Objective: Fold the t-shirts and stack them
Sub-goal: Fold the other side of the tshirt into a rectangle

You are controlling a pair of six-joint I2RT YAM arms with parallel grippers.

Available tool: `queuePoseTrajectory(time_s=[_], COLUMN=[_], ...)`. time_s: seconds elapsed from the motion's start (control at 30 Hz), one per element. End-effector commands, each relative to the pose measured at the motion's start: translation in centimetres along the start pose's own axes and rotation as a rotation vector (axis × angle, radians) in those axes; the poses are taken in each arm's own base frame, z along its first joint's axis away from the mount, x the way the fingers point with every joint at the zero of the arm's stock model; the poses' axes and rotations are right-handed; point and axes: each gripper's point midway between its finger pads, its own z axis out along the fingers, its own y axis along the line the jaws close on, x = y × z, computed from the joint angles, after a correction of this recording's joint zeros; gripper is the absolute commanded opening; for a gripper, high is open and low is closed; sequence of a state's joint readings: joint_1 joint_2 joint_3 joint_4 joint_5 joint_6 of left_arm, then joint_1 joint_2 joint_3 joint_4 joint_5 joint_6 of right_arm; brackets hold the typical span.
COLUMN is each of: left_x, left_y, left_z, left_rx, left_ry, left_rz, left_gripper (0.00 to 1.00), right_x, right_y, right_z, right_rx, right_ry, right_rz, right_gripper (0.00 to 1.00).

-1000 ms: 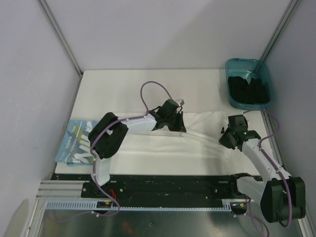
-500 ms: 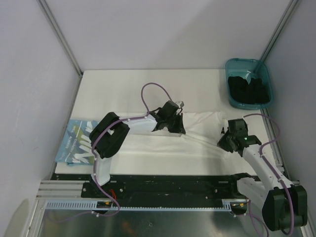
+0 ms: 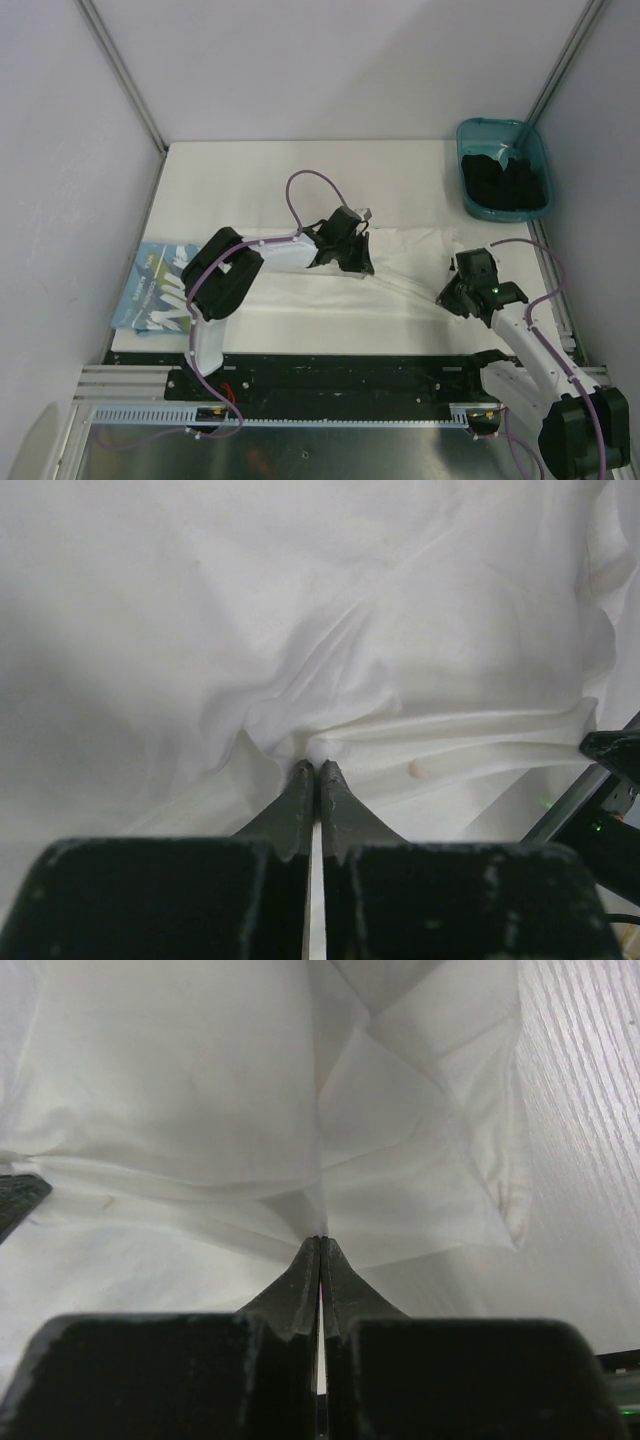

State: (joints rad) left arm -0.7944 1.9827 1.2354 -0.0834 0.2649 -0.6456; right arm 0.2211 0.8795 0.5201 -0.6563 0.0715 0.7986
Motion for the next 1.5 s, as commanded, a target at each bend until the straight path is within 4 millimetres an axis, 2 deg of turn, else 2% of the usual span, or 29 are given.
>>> queuePoseTrajectory(time_s=[0.0,0.07,0.13,0.23,0.3,0.37,0.43,0.57,0.7,0.83,0.93,1.13,1.27,1.37,1.47], left_x=[0.3,0.3,0.1,-0.8,-2.0,-3.2,-4.2,-5.3,-6.3,-6.8,-6.7,-6.3,-5.8,-5.1,-4.4], left_y=[0.7,0.6,0.4,-0.3,-0.7,-0.9,-0.6,1.4,4.6,6.9,8.2,9.8,11.0,12.7,14.3], left_z=[0.3,0.3,0.1,-1.1,-2.7,-4.5,-6.1,-8.4,-10.4,-11.8,-12.3,-12.3,-12.1,-12.1,-12.2], left_rx=[-0.017,-0.012,-0.007,0.009,0.019,0.029,0.025,-0.01,-0.053,-0.086,-0.11,-0.133,-0.161,-0.202,-0.242], left_ry=[-0.003,-0.001,-0.006,-0.033,-0.063,-0.095,-0.122,-0.159,-0.191,-0.206,-0.206,-0.197,-0.185,-0.175,-0.17], left_rz=[0.028,0.033,0.041,0.066,0.081,0.099,0.103,0.07,-0.03,-0.099,-0.127,-0.172,-0.212,-0.262,-0.309], left_gripper=[0.0,0.01,0.07,0.25,0.39,0.47,0.49,0.5,0.46,0.43,0.43,0.42,0.41,0.41,0.41], right_x=[0.9,1.0,0.8,-1.0,-3.4,-6.1,-8.7,-12.8,-14.9,-16.0,-16.3,-17.1,-17.2,-17.4,-17.6], right_y=[-1.0,-1.1,-0.9,0.5,2.0,3.5,4.5,4.3,5.0,6.1,5.6,4.9,5.4,4.8,3.5], right_z=[0.3,0.5,0.3,-0.9,-2.4,-3.5,-3.8,-2.0,0.5,2.8,4.8,8.4,9.8,10.3,10.6], right_rx=[0.036,0.041,0.034,-0.003,-0.035,-0.054,-0.059,-0.02,-0.046,-0.067,-0.024,-0.001,-0.024,-0.01,0.023], right_ry=[0.007,0.01,0.007,-0.045,-0.112,-0.185,-0.242,-0.326,-0.339,-0.334,-0.317,-0.313,-0.31,-0.308,-0.303], right_rz=[0.021,0.017,0.016,0.022,0.025,0.029,0.037,0.074,0.096,0.109,0.1,0.064,0.054,0.073,0.099], right_gripper=[0.03,0.08,0.19,0.38,0.44,0.45,0.45,0.45,0.43,0.4,0.41,0.45,0.44,0.38,0.2])
